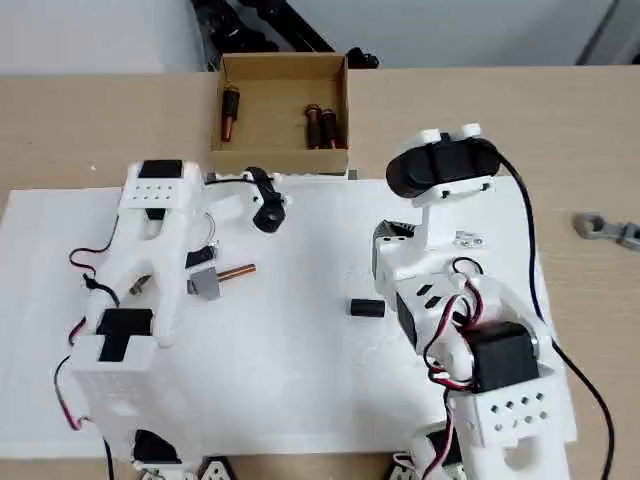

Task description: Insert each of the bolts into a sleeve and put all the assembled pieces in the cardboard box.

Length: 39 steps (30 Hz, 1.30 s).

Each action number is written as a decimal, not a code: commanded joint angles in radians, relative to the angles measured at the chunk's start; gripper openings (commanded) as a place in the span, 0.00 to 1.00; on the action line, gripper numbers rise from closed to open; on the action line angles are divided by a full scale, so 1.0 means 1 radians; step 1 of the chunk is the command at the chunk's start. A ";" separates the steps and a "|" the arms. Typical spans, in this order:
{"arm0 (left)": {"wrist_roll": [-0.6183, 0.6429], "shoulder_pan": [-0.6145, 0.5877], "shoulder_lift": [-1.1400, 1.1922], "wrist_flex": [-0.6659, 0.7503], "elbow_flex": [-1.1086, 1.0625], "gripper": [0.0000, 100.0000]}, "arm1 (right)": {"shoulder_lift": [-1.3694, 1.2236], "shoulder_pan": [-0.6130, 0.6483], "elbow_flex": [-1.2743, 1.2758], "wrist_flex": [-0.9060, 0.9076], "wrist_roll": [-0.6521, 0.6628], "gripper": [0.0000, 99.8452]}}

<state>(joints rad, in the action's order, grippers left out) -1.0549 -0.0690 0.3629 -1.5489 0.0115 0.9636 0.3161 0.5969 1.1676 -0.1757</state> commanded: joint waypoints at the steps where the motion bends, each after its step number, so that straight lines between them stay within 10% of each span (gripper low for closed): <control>1: 0.014 -0.018 -0.006 -0.107 0.107 0.22 | 0.016 -0.008 -0.008 -0.001 -0.032 0.01; 7: 0.273 -0.021 -0.006 -0.201 0.263 0.22 | 0.016 -0.008 -0.008 -0.005 -0.032 0.01; 22: 1.757 -0.035 -0.006 -0.204 0.216 0.22 | 0.016 -0.008 -0.008 -0.010 -0.034 0.01; 39: 2.145 0.040 -0.005 -0.204 0.139 0.22 | 0.016 -0.008 -0.008 -0.004 -0.034 0.01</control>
<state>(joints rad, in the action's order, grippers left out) 1.0625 -0.0338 0.3675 -1.7238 0.1511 0.9636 0.3161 0.5969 1.1676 -0.2002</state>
